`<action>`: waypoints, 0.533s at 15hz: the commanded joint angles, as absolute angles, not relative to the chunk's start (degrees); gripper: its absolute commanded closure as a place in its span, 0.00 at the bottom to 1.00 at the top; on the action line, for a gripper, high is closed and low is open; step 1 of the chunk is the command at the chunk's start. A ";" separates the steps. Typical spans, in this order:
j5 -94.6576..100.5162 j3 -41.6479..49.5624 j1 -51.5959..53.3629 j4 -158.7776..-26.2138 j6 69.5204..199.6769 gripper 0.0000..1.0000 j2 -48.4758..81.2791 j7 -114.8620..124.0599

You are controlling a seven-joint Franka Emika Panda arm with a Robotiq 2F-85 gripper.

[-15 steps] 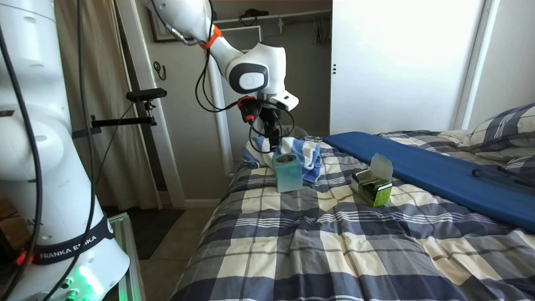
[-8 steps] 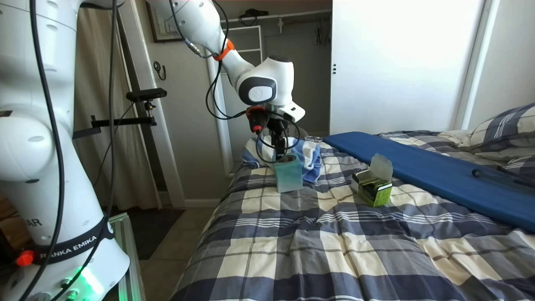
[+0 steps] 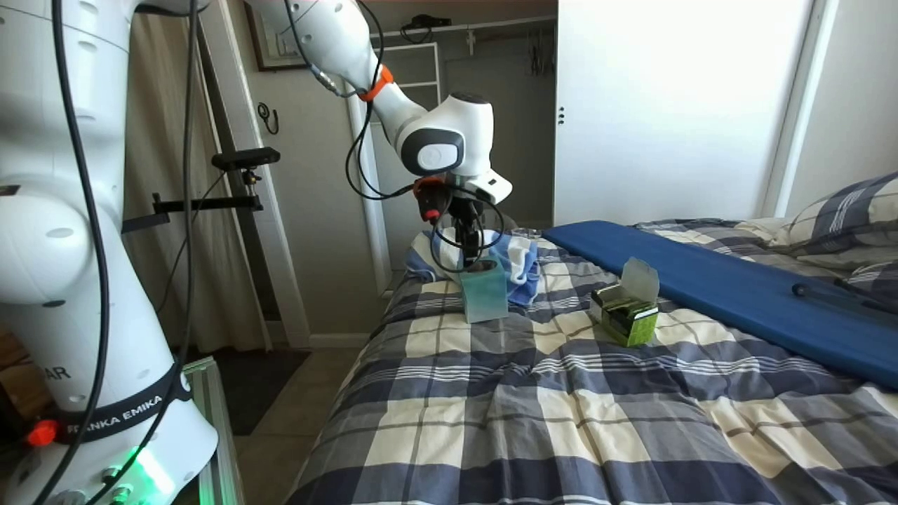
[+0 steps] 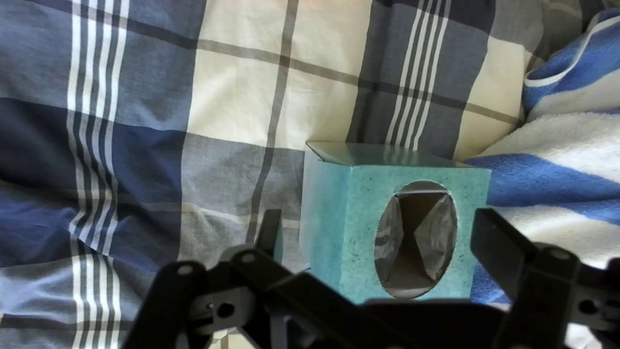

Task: Move the blue box to the right

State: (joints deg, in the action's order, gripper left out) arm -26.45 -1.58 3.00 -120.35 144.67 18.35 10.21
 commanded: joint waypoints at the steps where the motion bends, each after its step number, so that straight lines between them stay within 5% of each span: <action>1: -25.21 -2.87 2.71 -116.45 145.20 0.00 22.72 11.13; 8: -23.89 -2.11 2.79 -112.22 148.40 0.00 30.13 13.09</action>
